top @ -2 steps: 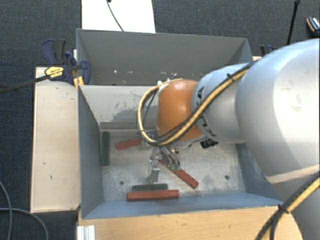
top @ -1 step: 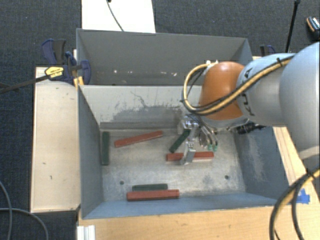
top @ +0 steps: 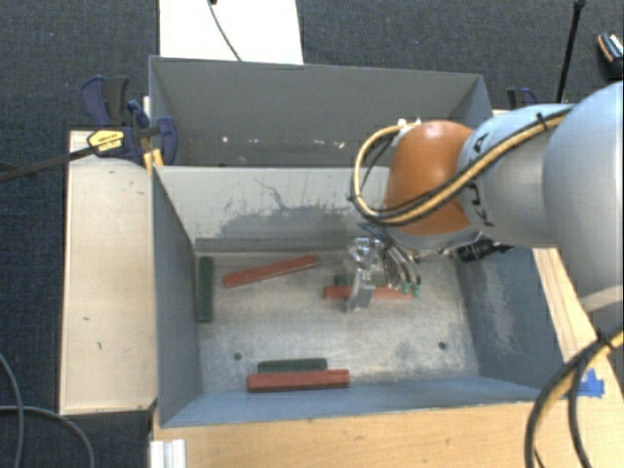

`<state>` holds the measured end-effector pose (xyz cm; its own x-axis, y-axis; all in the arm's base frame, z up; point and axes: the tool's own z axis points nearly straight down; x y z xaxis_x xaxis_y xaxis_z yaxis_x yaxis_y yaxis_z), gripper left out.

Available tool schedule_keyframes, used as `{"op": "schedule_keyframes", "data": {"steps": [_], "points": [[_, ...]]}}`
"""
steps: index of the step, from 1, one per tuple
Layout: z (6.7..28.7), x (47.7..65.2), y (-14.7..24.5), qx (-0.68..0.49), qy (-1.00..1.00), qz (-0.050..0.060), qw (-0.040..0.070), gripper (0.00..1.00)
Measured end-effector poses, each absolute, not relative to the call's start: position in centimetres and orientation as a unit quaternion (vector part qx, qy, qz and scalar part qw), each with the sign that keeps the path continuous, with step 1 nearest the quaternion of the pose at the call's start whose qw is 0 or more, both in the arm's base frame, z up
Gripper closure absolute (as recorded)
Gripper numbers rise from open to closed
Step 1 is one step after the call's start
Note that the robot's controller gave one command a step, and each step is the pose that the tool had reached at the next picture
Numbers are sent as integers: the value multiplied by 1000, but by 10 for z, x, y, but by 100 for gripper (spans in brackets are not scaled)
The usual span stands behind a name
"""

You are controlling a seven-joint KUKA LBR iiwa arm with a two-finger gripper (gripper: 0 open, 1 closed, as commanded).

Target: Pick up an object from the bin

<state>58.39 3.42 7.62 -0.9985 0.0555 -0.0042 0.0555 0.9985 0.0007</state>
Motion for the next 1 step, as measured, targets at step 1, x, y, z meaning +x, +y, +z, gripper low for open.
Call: {"op": "schedule_keyframes", "data": {"steps": [1], "points": [[146, 539, 33, 45, 999, 1, 2, 100]]}}
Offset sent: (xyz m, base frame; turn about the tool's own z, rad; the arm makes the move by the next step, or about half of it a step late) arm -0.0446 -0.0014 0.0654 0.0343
